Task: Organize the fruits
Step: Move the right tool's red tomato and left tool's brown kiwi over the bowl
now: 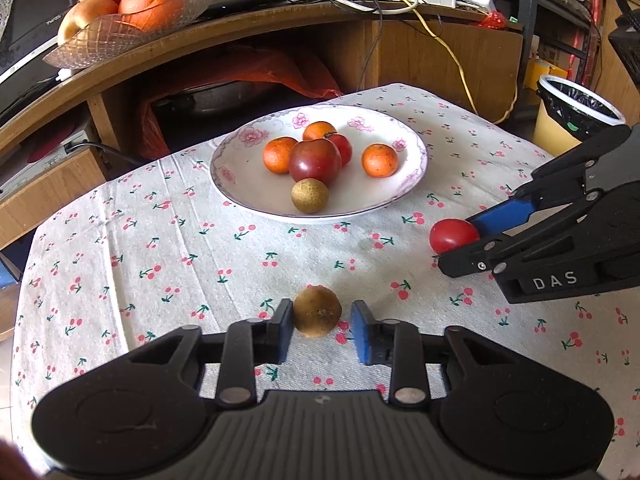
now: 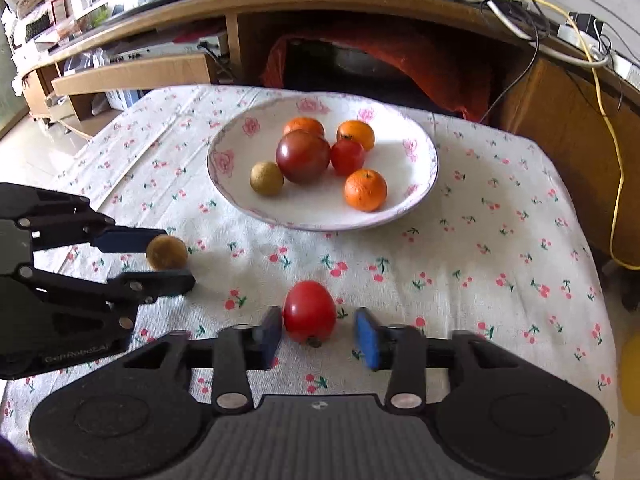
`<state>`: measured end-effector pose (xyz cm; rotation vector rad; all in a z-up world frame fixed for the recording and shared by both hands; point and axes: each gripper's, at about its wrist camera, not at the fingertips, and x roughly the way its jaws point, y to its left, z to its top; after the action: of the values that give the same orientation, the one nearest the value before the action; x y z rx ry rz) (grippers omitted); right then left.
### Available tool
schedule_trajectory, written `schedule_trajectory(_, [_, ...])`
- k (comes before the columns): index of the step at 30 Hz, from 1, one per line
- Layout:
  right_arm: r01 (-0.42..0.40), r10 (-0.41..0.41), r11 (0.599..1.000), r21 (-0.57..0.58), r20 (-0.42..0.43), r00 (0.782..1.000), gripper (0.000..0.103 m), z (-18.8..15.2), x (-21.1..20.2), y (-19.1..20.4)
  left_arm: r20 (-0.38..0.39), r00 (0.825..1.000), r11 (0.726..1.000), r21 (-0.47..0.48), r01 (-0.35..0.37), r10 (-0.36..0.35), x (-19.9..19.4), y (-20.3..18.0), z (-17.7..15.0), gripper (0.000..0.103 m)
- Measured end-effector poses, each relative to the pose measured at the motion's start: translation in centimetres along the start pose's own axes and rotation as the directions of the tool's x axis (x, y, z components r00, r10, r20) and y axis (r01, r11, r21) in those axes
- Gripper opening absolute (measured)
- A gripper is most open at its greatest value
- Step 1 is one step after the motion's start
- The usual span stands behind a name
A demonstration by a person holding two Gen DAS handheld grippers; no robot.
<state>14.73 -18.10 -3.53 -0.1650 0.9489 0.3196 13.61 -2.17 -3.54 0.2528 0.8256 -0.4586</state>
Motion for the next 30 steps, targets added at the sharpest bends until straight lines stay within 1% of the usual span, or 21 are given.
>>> schedule_trajectory(1, [-0.002,0.002,1.000,-0.006,0.000,1.000,0.022,0.0,-0.1,0.1,-0.002,1.000,1.000,0.001,-0.002,0.002,-0.1,-0.1,0.0,0.034])
schedule_trajectory(4, [0.001,-0.001,1.000,-0.020,-0.010,1.000,0.022,-0.1,-0.3,0.4,-0.008,1.000,1.000,0.017,-0.012,0.012,-0.2,-0.4,0.1,0.032])
schedule_trajectory(7, [-0.005,0.005,1.000,-0.018,-0.016,1.000,0.021,-0.1,-0.5,0.5,-0.012,1.000,1.000,0.005,-0.003,0.003,-0.3,-0.2,0.2,0.032])
schedule_trajectory(17, [-0.005,0.005,1.000,-0.005,0.014,1.000,0.021,0.6,-1.2,0.2,0.015,1.000,1.000,0.000,0.004,-0.004,-1.0,-0.3,1.0,0.032])
schedule_trajectory(22, [-0.002,0.002,1.000,0.013,0.043,0.999,0.021,1.2,-1.8,-0.3,0.041,0.999,1.000,-0.010,-0.004,0.004,-1.3,0.0,2.0,0.032])
schedule_trajectory(30, [0.014,-0.019,0.999,0.045,0.106,0.994,0.021,3.5,-2.0,-1.3,0.088,0.995,0.999,-0.039,-0.037,0.040,-1.4,0.8,4.2,0.032])
